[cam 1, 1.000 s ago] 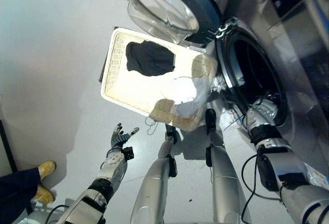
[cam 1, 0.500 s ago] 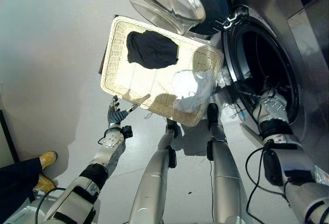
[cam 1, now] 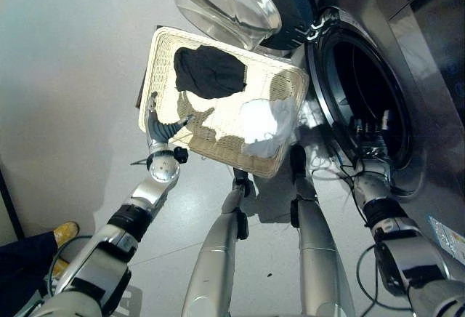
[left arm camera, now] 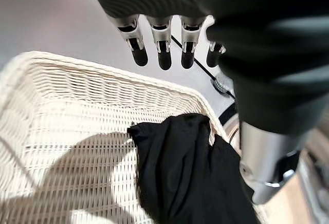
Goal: Put the clothes into the washing machine.
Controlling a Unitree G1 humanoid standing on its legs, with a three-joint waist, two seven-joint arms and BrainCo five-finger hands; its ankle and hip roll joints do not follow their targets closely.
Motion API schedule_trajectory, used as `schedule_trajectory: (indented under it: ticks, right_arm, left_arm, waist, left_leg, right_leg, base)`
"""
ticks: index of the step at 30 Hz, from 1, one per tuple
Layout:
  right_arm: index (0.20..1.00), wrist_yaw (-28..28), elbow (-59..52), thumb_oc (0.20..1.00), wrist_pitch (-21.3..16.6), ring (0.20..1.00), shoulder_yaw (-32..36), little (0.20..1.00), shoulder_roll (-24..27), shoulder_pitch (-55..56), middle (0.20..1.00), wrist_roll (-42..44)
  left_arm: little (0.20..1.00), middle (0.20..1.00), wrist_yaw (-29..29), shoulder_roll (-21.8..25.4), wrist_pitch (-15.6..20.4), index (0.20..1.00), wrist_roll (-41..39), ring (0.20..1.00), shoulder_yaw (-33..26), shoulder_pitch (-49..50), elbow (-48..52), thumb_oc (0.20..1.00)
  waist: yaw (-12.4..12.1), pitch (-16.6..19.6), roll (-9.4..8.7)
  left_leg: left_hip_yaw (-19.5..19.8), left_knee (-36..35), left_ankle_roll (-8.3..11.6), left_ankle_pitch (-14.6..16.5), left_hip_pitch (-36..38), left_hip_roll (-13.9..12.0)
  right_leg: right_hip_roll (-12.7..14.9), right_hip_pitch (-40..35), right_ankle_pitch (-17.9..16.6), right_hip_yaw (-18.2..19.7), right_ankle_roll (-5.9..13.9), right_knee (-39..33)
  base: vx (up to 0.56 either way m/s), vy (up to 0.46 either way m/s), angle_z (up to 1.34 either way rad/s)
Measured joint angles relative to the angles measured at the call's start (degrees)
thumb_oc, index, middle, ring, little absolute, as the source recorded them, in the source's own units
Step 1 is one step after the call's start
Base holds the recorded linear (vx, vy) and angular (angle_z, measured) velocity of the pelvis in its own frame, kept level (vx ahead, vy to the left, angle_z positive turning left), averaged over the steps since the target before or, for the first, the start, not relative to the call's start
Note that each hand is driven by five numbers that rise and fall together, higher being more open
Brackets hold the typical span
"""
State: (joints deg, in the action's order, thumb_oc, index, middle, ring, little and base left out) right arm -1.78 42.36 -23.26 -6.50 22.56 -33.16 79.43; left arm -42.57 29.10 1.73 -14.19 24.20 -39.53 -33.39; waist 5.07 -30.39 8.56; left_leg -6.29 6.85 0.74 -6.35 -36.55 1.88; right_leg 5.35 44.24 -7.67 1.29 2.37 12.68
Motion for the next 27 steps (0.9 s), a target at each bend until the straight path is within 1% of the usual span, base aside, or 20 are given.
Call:
schedule_trajectory:
  ticks: [1,2,3,4,5,6,8,9,12,13,15,16,18,19,20,21,22,25,27]
  right_arm:
    - [1.0,0.0,-0.52,1.0,0.16,1.0,-1.23,1.0,-0.08,0.53,1.0,-1.14]
    - [1.0,0.02,-3.16,1.0,0.85,1.0,-3.76,1.0,0.27,2.14,1.0,-3.9]
    - [1.0,0.04,-4.24,1.0,1.23,1.0,-4.47,1.0,0.4,2.65,1.0,-5.13]
    - [1.0,0.13,-5.89,1.0,2.04,1.0,-6.29,1.0,0.29,3.69,1.0,-8.62]
    - [1.0,0.36,-6.78,1.0,3.35,1.0,-8.2,1.0,0.2,4.78,1.0,-12.35]
    - [1.0,0.0,-7.94,1.0,3.66,1.0,-9.76,1.0,0.54,5.81,1.0,-14.12]
    - [1.0,0.12,-9.5,1.0,4.87,1.0,-11.33,1.0,0.77,7.18,1.0,-16.85]
    - [1.0,0.48,-9.61,1.0,5.81,1.0,-12.42,1.0,0.67,7.84,1.0,-17.63]
    - [1.0,0.87,-9.83,1.0,7.27,1.0,-14.26,1.0,0.75,9.12,1.0,-18.74]
    - [1.0,1.39,-10.16,1.0,7.81,1.0,-14.92,1.0,0.81,9.99,1.0,-19.34]
    - [1.0,1.8,-11.11,1.0,8.3,1.0,-16.45,1.0,1.07,11.81,1.0,-20.14]
    - [1.0,2.37,-11.68,1.0,8.69,1.0,-16.96,1.0,1.13,12.87,1.0,-20.52]
    - [1.0,2.68,-12.6,1.0,9.21,1.0,-17.9,1.0,1.24,13.86,1.0,-20.83]
    - [1.0,2.89,-13.6,1.0,9.73,1.0,-18.33,1.0,1.39,14.09,1.0,-21.0]
    - [1.0,2.94,-14.15,1.0,10.03,1.0,-18.66,1.0,1.41,14.08,1.0,-21.27]
    - [1.0,3.24,-15.37,1.0,10.43,1.0,-19.21,1.0,1.33,14.15,1.0,-21.7]
    - [1.0,3.5,-15.74,1.0,10.71,1.0,-19.22,1.0,1.39,14.22,1.0,-22.05]
    - [1.0,3.92,-16.42,1.0,10.76,1.0,-19.78,1.0,1.9,14.3,1.0,-22.51]
    - [1.0,3.98,-16.46,1.0,10.75,1.0,-20.01,1.0,2.16,14.34,1.0,-22.5]
  left_arm:
    - [1.0,1.0,0.0,0.16,-1.08,1.0,0.02,1.0,0.05,-0.81,-1.39,1.0]
    - [1.0,1.0,-0.01,0.29,-3.4,1.0,0.02,1.0,0.66,-3.27,-4.41,1.0]
    - [1.0,1.0,0.02,0.33,-4.22,1.0,-0.01,1.0,0.67,-3.65,-5.53,1.0]
    - [1.0,1.0,0.12,0.38,-5.9,1.0,-0.02,1.0,0.35,-4.81,-7.79,1.0]
    - [1.0,1.0,0.49,0.62,-7.78,1.0,-0.05,1.0,0.13,-5.87,-10.32,1.0]
    - [1.0,1.0,0.72,0.92,-8.8,1.0,-0.02,1.0,0.04,-6.5,-11.1,1.0]
    - [1.0,1.0,1.49,1.57,-10.17,1.0,-0.04,1.0,-0.73,-8.0,-13.34,1.0]
    - [1.0,1.0,1.93,2.19,-11.03,1.0,-0.02,1.0,-0.73,-9.53,-14.61,1.0]
    - [1.0,1.0,2.84,2.93,-12.43,1.0,-0.04,1.0,-0.64,-11.53,-17.57,1.0]
    - [1.0,1.0,3.15,3.14,-12.94,1.0,-0.06,1.0,-0.5,-12.03,-19.18,1.0]
    - [1.0,1.0,3.42,3.38,-14.12,1.0,-0.07,1.0,-0.43,-12.6,-20.94,1.0]
    - [1.0,1.0,3.57,3.68,-14.94,1.0,-0.07,1.0,-0.41,-13.48,-21.94,1.0]
    - [1.0,1.0,3.61,3.83,-15.47,1.0,-0.07,1.0,0.48,-14.7,-22.71,1.0]
    - [1.0,1.0,3.55,4.37,-16.29,1.0,-0.07,1.0,1.72,-15.64,-23.54,1.0]
    - [1.0,1.0,3.53,4.76,-16.5,1.0,-0.07,1.0,1.73,-16.06,-23.99,1.0]
    - [1.0,1.0,3.37,5.64,-17.29,1.0,-0.08,1.0,1.74,-17.41,-25.49,1.0]
    - [1.0,1.0,3.26,5.91,-17.63,1.0,-0.07,1.0,1.78,-18.71,-26.53,1.0]
    - [1.0,1.0,2.81,6.39,-17.88,1.0,-0.12,1.0,2.11,-21.33,-29.63,1.0]
    - [1.0,1.0,2.69,6.54,-17.98,1.0,-0.12,1.0,2.14,-22.26,-30.72,1.0]
  waist:
    - [0.86,-0.04,-0.06]
    - [1.71,-0.24,-0.42]
    - [1.88,-0.25,-0.65]
    - [2.44,-0.25,-1.56]
    - [3.64,-0.19,-2.3]
    - [5.01,-0.12,-2.69]
    - [5.75,-0.09,-3.88]
    - [6.65,-0.12,-4.55]
    - [7.7,-0.05,-5.14]
    - [8.11,-0.11,-5.28]
    - [8.35,-0.07,-5.39]
    - [8.37,-0.07,-5.39]
    - [8.69,-0.02,-5.51]
    - [8.95,-0.01,-5.78]
    - [9.35,-0.05,-6.08]
    - [10.04,0.02,-6.83]
    - [10.17,0.03,-7.32]
    - [11.27,0.05,-7.58]
    - [11.4,0.06,-7.89]
  left_leg:
    - [-0.16,0.08,-0.04,0.12,-0.14,-0.04]
    - [-0.93,1.0,-0.29,0.89,-0.46,-0.21]
    - [-1.37,1.52,-0.32,1.3,-0.55,-0.27]
    - [-2.61,2.85,-0.52,2.46,-0.72,-0.45]
    - [-3.78,4.87,-0.69,4.09,-1.12,-0.68]
    - [-4.31,6.0,-0.76,4.98,-1.65,-0.78]
    - [-5.22,7.32,-0.87,5.7,-2.61,-0.91]
    - [-5.68,8.17,-0.96,6.07,-3.52,-1.08]
    - [-6.23,9.72,-0.96,6.86,-5.07,-1.41]
    - [-6.33,10.8,-0.9,7.24,-5.45,-1.69]
    - [-6.25,12.21,-0.83,8.17,-5.94,-1.99]
    - [-6.27,13.17,-0.84,8.61,-6.78,-2.18]
    - [-6.25,14.21,-0.86,8.89,-8.07,-2.33]
    - [-6.27,14.84,-0.97,9.11,-8.99,-2.38]
    - [-6.32,15.15,-1.05,9.2,-9.46,-2.38]
    - [-6.48,16.12,-1.23,9.51,-10.71,-2.48]
    - [-6.57,16.84,-1.26,9.81,-11.47,-2.57]
    - [-6.67,18.6,-1.66,10.5,-13.44,-2.66]
    - [-7.03,19.06,-1.74,10.72,-14.06,-2.72]
  right_leg:
    - [-0.07,0.09,-0.25,0.09,0.02,-0.32]
    - [-0.35,0.26,-0.39,0.92,0.15,-0.31]
    - [-0.41,0.31,-0.41,1.28,0.2,-0.27]
    - [-0.54,0.52,-0.48,2.17,0.32,-0.21]
    - [-0.67,0.57,-0.62,2.87,0.54,-0.25]
    - [-0.69,0.8,-0.67,3.3,0.67,-0.2]
    - [-0.9,1.66,-0.85,4.34,1.0,-0.2]
    - [-1.03,2.38,-1.02,4.78,1.14,-0.21]
    - [-1.34,3.53,-1.09,5.48,1.54,-0.22]
    - [-1.56,3.56,-1.54,5.67,1.19,-0.18]
    - [-1.91,3.64,-1.53,6.11,1.21,-0.14]
    - [-2.05,4.18,-1.3,6.22,1.53,-0.01]
    - [-2.14,5.15,-1.36,6.32,1.6,0.19]
    - [-2.16,6.0,-1.3,6.38,1.66,0.73]
    - [-2.16,6.49,-1.24,6.45,1.73,0.97]
    - [-2.25,7.63,-1.25,6.7,1.81,1.49]
    - [-2.36,8.35,-1.34,6.99,1.93,1.73]
    - [-2.32,9.87,-1.23,7.2,2.17,2.65]
    - [-2.36,10.56,-1.31,7.57,2.3,2.89]
  base:
    - [-0.02,0.262,-0.17]
    - [-0.01,0.193,-0.18]
    - [-0.01,0.131,-0.35]
    - [-0.01,0.123,-0.47]
    - [-0.01,0.174,-0.49]
    - [-0.01,0.198,-0.36]
    - [0.0,0.134,-0.22]
    - [0.0,0.11,-0.16]
    - [0.07,0.175,-0.14]
    - [0.0,0.111,-0.16]
    - [0.0,0.14,-0.15]
    - [0.01,0.127,-0.07]
    - [0.01,0.139,-0.03]
    - [0.01,0.095,-0.01]
    - [0.01,0.06,-0.04]
    - [0.02,0.088,-0.07]
    - [0.02,0.09,-0.07]
    - [0.01,0.076,-0.04]
    - [0.01,0.036,-0.06]
